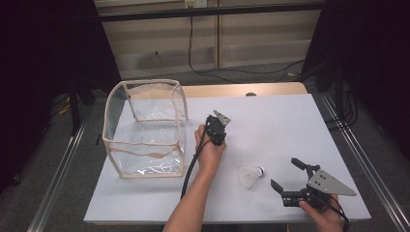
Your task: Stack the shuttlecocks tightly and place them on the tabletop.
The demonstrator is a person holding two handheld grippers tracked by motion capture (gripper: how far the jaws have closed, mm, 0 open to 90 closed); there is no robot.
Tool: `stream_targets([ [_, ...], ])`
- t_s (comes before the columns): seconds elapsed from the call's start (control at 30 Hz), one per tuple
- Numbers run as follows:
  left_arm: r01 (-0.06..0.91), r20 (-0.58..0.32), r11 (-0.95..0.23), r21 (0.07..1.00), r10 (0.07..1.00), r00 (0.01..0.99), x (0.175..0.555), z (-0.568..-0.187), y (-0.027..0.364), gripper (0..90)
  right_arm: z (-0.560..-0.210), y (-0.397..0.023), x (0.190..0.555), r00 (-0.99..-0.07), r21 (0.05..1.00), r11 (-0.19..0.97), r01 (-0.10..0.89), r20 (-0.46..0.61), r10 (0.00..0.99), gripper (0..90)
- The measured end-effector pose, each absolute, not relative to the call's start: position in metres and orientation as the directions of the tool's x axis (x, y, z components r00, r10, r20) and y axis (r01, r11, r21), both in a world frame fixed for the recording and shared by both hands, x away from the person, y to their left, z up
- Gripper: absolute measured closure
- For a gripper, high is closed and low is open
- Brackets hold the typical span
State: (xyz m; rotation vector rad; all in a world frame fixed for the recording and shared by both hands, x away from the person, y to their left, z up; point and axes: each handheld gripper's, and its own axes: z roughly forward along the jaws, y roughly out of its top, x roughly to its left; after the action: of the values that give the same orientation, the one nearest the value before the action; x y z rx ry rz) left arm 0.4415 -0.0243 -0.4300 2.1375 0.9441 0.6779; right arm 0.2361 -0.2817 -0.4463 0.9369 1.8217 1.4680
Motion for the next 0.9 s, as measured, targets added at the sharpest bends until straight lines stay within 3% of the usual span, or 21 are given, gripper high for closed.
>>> stream_targets([
  [0.9,0.452,0.076,-0.416,0.789,0.796,0.601,0.4424,-0.427,-0.0218,70.6,-0.446,-0.2812,0.2357,-0.566,0.98,0.137,0.146,-0.031,0.824,1.8],
])
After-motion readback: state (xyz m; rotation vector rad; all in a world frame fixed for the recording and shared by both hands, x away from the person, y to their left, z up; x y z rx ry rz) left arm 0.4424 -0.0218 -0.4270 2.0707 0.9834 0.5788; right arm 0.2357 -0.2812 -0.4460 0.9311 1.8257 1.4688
